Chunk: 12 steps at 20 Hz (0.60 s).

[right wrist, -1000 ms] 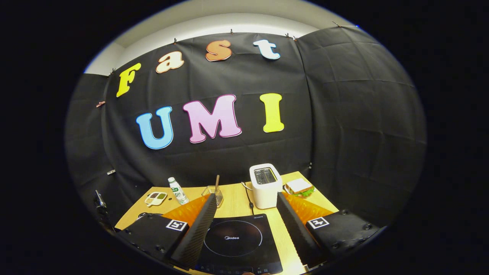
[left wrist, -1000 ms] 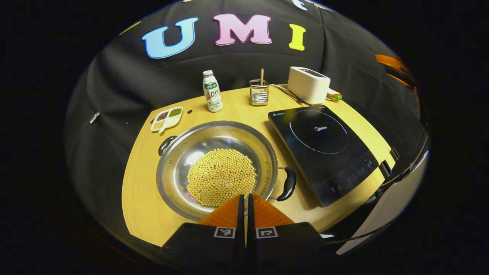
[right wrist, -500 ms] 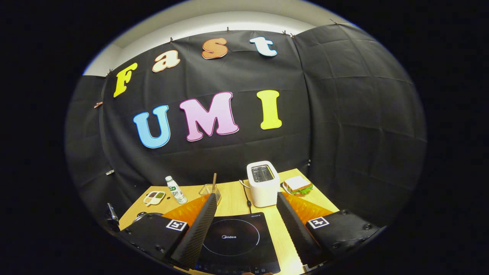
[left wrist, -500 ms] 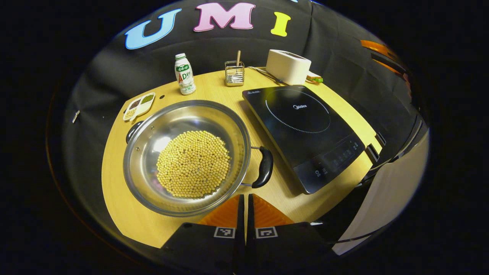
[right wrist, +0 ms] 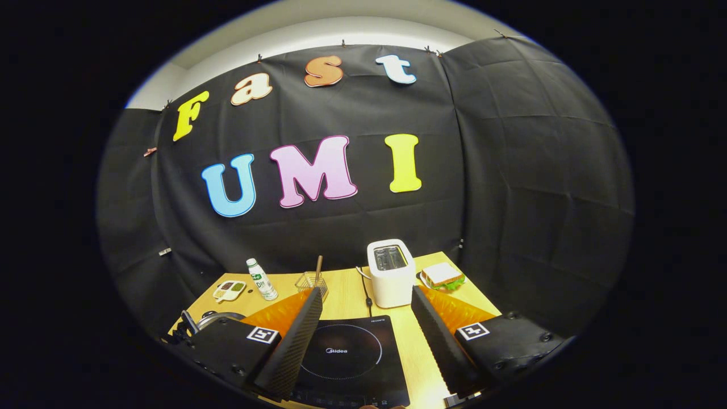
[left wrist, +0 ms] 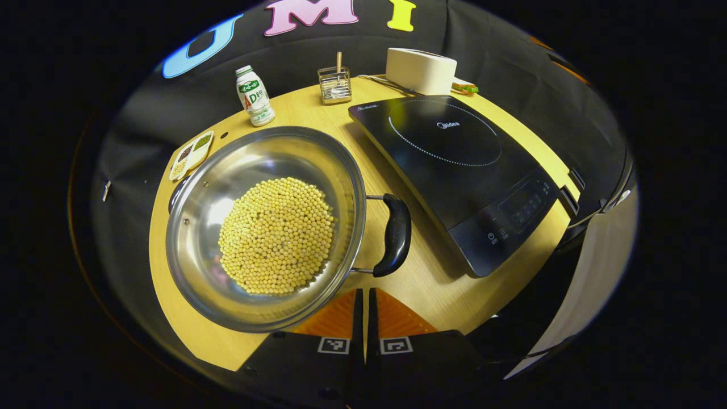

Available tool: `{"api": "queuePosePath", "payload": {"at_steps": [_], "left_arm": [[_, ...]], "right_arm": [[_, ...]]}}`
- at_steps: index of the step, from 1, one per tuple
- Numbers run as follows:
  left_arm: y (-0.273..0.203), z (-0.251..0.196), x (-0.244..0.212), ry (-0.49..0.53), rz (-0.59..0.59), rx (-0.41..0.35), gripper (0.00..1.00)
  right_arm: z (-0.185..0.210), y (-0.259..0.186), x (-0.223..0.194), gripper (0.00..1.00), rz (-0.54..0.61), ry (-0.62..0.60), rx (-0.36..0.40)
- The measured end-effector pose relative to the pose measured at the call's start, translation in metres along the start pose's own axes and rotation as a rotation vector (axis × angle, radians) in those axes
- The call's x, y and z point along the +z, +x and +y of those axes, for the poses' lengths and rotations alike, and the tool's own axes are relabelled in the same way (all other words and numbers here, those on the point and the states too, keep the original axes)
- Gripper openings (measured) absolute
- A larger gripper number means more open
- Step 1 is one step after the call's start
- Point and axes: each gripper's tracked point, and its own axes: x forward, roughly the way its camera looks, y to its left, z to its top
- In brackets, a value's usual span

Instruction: First push the handle of the pot to place it horizontally, then grasp the pot with both hands and set it on the induction cooktop.

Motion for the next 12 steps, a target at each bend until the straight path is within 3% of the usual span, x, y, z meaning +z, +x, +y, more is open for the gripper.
{"api": "queuePosePath", "payload": {"at_steps": [4,12], "left_arm": [[0.005,-0.005,0.015,-0.007,-0.021,0.003,0.05],[0.016,-0.014,0.038,-0.140,-0.044,-0.022,0.05]], "right_arm": [[-0.010,0.001,-0.001,0.98,0.006,0.004,-0.014],[-0.016,0.000,-0.002,0.98,0.011,-0.006,-0.013]]}}
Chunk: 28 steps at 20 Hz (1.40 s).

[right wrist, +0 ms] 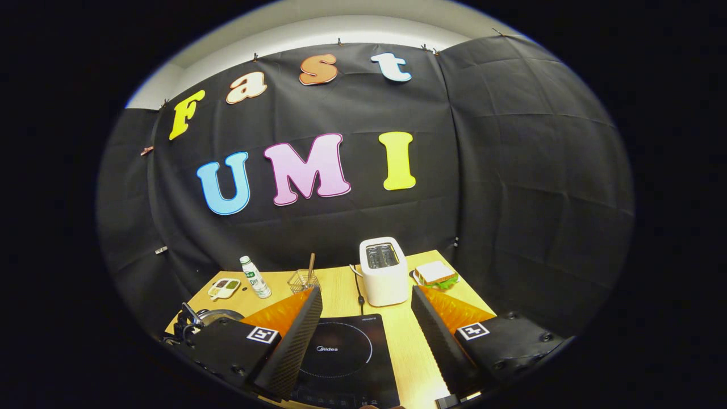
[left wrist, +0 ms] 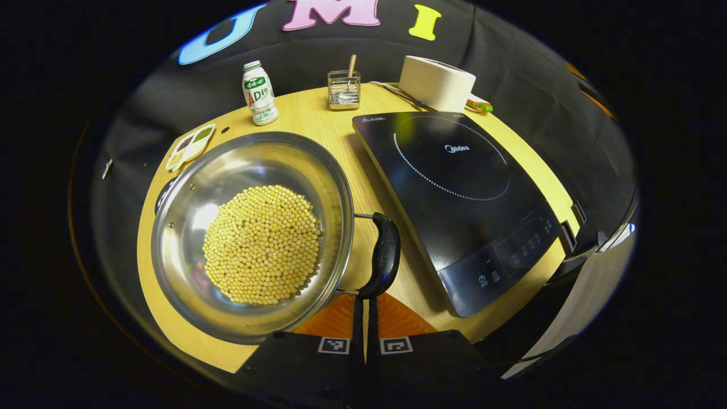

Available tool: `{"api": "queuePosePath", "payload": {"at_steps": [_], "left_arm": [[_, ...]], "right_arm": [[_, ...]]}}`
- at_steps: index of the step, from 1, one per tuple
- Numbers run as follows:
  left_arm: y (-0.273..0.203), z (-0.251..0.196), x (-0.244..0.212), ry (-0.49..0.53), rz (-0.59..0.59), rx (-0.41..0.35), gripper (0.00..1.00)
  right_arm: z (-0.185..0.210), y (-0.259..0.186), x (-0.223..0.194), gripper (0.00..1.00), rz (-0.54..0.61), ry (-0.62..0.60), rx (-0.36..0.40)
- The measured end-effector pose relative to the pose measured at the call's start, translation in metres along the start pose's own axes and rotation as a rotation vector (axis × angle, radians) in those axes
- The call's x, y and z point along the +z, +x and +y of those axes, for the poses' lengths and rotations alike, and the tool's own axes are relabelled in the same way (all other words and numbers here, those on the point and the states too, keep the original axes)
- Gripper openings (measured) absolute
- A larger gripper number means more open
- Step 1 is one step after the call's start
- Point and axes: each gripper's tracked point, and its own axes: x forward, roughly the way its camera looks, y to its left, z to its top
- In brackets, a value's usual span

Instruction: First push the handle of the pot to place it horizontally, then grasp the pot with both hands and set it on the induction cooktop.

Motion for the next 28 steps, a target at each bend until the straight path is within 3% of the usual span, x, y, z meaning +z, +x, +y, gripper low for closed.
{"api": "queuePosePath", "payload": {"at_steps": [10,17,28], "left_arm": [[0.018,-0.013,0.033,0.004,-0.033,-0.015,0.05],[0.029,-0.013,0.056,-0.075,-0.067,-0.023,0.05],[0.038,-0.005,0.081,-0.088,-0.106,-0.031,0.05]], "right_arm": [[-0.016,-0.003,0.000,0.98,0.002,0.010,-0.038],[-0.026,-0.005,0.000,0.98,0.001,0.000,-0.058],[-0.032,-0.006,-0.002,0.98,0.011,-0.018,-0.072]]}}
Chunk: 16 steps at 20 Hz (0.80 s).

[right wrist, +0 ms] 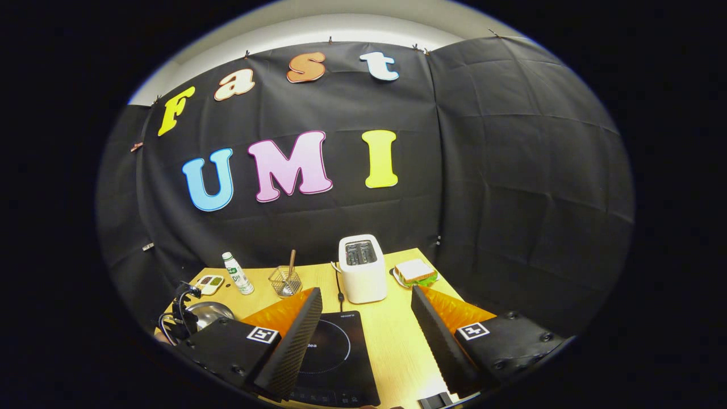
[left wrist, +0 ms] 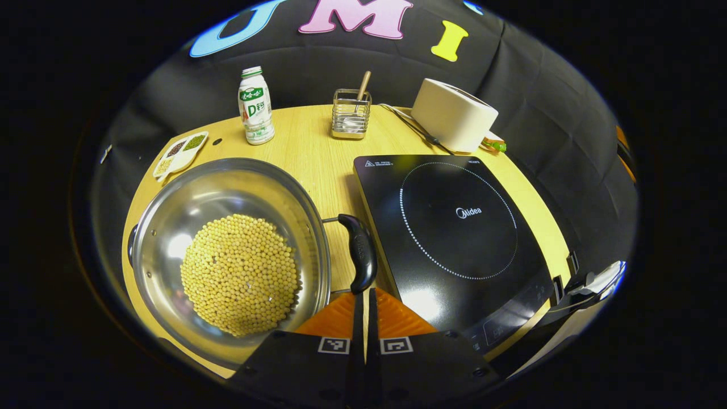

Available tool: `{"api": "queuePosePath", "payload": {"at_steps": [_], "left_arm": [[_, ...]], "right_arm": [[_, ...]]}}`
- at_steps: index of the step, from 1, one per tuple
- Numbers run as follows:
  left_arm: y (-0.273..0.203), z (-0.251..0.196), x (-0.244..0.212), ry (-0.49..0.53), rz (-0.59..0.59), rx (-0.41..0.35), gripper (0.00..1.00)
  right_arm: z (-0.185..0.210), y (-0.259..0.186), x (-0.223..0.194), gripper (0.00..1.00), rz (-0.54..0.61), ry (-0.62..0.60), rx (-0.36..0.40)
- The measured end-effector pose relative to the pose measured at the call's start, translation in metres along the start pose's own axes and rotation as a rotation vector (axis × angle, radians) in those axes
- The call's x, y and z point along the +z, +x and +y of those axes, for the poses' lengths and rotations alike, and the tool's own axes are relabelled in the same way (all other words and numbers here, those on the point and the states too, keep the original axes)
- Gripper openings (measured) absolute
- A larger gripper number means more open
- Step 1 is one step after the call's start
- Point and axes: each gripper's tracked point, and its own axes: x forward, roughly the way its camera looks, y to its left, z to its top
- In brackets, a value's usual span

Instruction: First push the handle of the pot to place it horizontally, then grasp the pot with both hands and set it on the induction cooktop.

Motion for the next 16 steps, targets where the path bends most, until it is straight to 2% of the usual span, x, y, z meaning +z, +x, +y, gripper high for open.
{"api": "queuePosePath", "payload": {"at_steps": [9,13,16], "left_arm": [[-0.001,0.002,0.008,-0.047,-0.034,0.069,0.05],[-0.024,-0.004,0.008,-0.068,-0.081,0.120,0.05],[-0.051,-0.007,0.011,-0.125,-0.132,0.161,0.05]], "right_arm": [[0.010,0.008,-0.005,0.98,0.023,-0.009,0.068],[0.013,0.019,-0.013,0.98,0.047,-0.003,0.110],[0.019,0.029,-0.021,0.98,0.071,-0.004,0.156]]}}
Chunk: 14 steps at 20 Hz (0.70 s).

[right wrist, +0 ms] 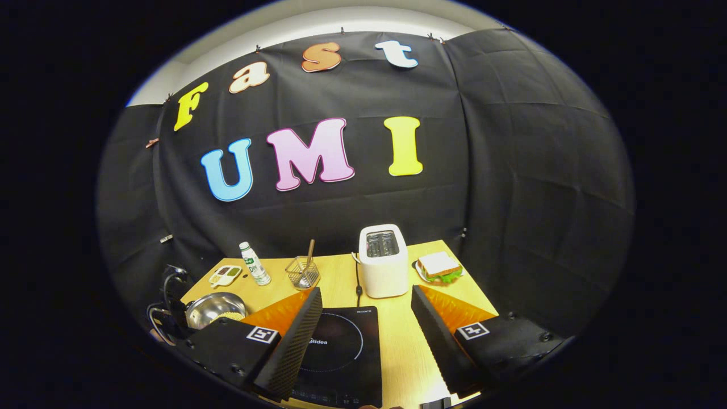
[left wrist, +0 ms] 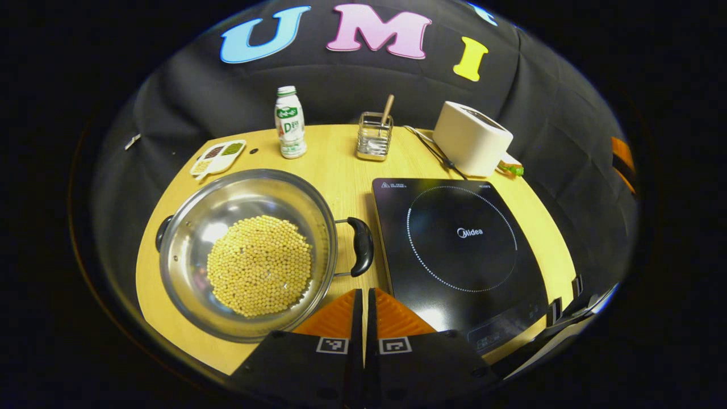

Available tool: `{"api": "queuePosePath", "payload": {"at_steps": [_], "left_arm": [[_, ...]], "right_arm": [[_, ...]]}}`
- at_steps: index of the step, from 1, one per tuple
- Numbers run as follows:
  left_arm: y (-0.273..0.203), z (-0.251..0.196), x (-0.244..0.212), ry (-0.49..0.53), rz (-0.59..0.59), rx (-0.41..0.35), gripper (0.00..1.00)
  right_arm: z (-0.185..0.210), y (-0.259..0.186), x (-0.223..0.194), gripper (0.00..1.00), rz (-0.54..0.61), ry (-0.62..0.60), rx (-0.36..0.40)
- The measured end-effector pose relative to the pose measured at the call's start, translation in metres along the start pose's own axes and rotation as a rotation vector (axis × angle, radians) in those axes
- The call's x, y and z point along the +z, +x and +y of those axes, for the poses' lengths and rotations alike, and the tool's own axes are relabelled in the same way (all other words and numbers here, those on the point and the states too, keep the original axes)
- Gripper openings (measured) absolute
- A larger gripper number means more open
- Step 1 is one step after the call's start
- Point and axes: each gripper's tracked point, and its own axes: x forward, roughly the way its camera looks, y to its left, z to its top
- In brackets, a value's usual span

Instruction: First push the handle of the pot to place it horizontally, then grasp the pot with both hands and set it on the induction cooktop.

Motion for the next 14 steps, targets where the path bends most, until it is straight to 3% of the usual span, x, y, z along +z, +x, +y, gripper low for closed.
{"api": "queuePosePath", "payload": {"at_steps": [4,6,8,12,13,14], "left_arm": [[-0.043,0.018,0.020,-0.078,-0.095,0.096,0.12],[-0.063,0.028,0.033,-0.116,-0.152,0.135,0.25],[-0.083,0.042,0.042,-0.149,-0.194,0.162,0.48],[-0.111,0.086,0.051,-0.190,-0.255,0.206,0.75],[-0.117,0.102,0.052,-0.197,-0.264,0.230,0.92],[-0.120,0.116,0.052,-0.204,-0.273,0.244,0.96]], "right_arm": [[0.012,0.016,-0.013,0.98,0.038,0.027,0.075],[0.023,0.024,-0.024,0.98,0.072,0.037,0.112],[0.036,0.033,-0.031,0.99,0.093,0.041,0.141],[0.074,0.045,-0.038,0.99,0.118,0.009,0.202],[0.085,0.046,-0.042,0.99,0.130,0.000,0.216],[0.097,0.048,-0.046,0.99,0.141,-0.012,0.228]]}}
